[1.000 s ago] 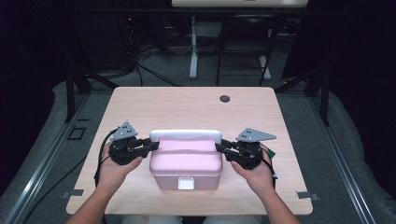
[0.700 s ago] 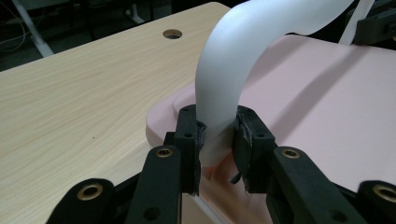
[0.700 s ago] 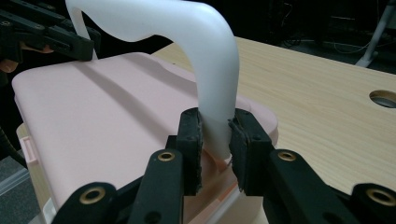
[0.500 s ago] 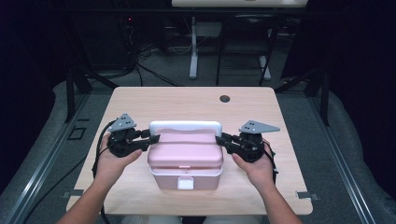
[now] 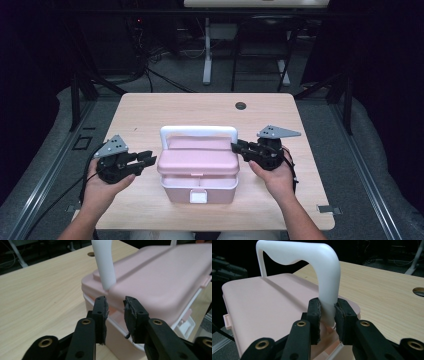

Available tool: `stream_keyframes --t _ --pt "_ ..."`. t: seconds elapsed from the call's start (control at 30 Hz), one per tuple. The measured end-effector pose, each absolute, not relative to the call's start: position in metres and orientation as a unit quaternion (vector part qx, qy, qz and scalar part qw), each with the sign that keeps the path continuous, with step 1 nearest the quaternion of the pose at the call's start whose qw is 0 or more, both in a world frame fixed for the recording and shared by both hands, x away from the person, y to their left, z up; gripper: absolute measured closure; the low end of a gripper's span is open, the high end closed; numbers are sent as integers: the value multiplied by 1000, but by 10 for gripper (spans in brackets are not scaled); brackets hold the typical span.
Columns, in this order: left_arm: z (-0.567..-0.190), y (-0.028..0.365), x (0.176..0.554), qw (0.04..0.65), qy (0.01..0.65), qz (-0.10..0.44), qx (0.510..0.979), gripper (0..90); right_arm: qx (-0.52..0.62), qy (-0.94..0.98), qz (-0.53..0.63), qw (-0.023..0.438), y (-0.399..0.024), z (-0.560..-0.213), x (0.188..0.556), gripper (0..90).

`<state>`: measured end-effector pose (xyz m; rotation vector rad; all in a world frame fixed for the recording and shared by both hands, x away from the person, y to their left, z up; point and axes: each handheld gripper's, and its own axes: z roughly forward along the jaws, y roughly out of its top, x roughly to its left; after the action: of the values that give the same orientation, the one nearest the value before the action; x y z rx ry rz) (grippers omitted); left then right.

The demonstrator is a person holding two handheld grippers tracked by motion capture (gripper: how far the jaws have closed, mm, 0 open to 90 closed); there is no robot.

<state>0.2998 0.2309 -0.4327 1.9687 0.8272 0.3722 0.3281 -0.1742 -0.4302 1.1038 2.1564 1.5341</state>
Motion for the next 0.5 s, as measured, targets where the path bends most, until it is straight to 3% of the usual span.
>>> stream_keyframes --t 0.33,0.5 --pt "-453 224 295 466 333 118 811 885 383 745 529 137 -174 -427 330 745" --pt "-458 213 298 465 324 104 817 897 384 744 530 137 -174 -427 331 745"
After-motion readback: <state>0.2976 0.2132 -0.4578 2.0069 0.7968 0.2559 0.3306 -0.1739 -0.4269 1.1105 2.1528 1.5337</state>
